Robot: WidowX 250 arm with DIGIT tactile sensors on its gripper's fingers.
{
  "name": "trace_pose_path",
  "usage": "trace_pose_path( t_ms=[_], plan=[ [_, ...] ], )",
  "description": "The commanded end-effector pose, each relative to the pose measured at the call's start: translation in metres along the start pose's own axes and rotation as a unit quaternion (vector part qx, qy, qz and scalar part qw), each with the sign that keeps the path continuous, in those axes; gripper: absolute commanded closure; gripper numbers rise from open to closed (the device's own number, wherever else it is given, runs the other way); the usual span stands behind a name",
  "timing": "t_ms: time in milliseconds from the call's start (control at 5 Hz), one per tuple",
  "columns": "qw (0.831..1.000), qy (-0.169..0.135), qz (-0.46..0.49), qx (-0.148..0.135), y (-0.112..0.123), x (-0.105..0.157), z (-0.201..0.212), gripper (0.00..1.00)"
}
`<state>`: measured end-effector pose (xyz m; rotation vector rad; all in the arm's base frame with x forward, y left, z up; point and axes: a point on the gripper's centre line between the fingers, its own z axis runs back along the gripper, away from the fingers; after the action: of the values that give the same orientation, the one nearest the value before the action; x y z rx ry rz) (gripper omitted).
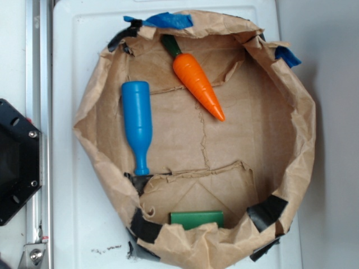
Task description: Grab the carrot.
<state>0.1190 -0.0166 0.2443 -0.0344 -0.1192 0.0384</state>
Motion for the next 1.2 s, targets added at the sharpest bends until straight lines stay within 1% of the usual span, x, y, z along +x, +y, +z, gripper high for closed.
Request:
trace_pose_path(
  t_ms=[0,200,400,600,800,1000],
  plan=[
    [1.0,0.0,0.0,0.0,0.0,0.0,0.0,0.0],
    [1.0,-0.019,-0.012,-0.015,0.0,0.039,-0.004,0.0],
    [0.998,-0.035,-0.055,-0.016,0.002,0.059,-0.016,0.0],
    [0.991,-0.041,-0.128,-0.014,0.01,0.074,-0.032,0.0],
    [0.971,-0.046,-0.233,-0.024,0.022,0.088,-0.052,0.0],
    [0.961,-0.018,-0.277,-0.016,0.039,0.106,-0.062,0.0]
  ],
)
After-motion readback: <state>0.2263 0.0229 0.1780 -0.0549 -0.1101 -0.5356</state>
